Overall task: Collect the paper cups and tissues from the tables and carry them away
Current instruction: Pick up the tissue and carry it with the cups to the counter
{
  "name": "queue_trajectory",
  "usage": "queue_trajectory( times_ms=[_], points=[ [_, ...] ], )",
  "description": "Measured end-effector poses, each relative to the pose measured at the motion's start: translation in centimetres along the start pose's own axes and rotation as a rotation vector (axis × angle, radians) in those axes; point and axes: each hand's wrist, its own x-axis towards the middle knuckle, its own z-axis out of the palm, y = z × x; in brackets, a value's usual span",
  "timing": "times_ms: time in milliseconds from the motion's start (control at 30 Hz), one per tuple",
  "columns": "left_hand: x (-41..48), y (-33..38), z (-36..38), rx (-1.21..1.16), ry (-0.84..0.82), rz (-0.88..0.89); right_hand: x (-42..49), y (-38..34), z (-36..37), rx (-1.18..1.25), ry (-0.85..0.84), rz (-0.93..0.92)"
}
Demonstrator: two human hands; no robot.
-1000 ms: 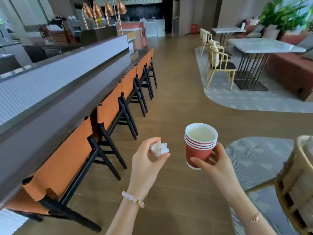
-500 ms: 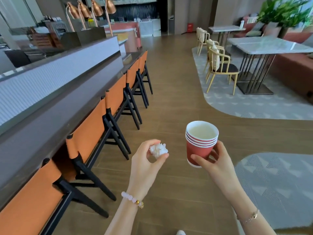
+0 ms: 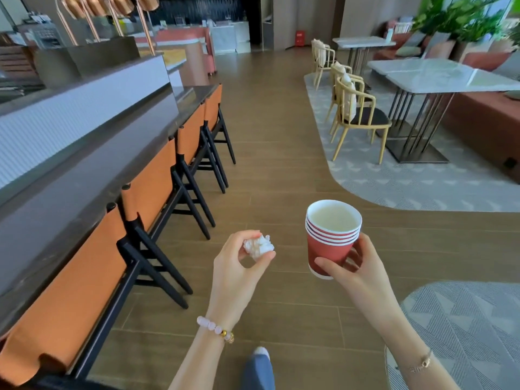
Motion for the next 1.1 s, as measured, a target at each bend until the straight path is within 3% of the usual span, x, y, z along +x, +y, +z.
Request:
queue_trajectory(
  times_ms=[533,1100],
  points=[
    [38.6,-5.9,4.7,-0.028,-0.084,0.109,36.3,1.4,6.9,-0.014,0.120,-0.007],
    [73.4,-11.8,17.6,-0.007,-0.014,0.081,75.3,5.9,6.9,0.014,0.033,-0.046]
  ],
)
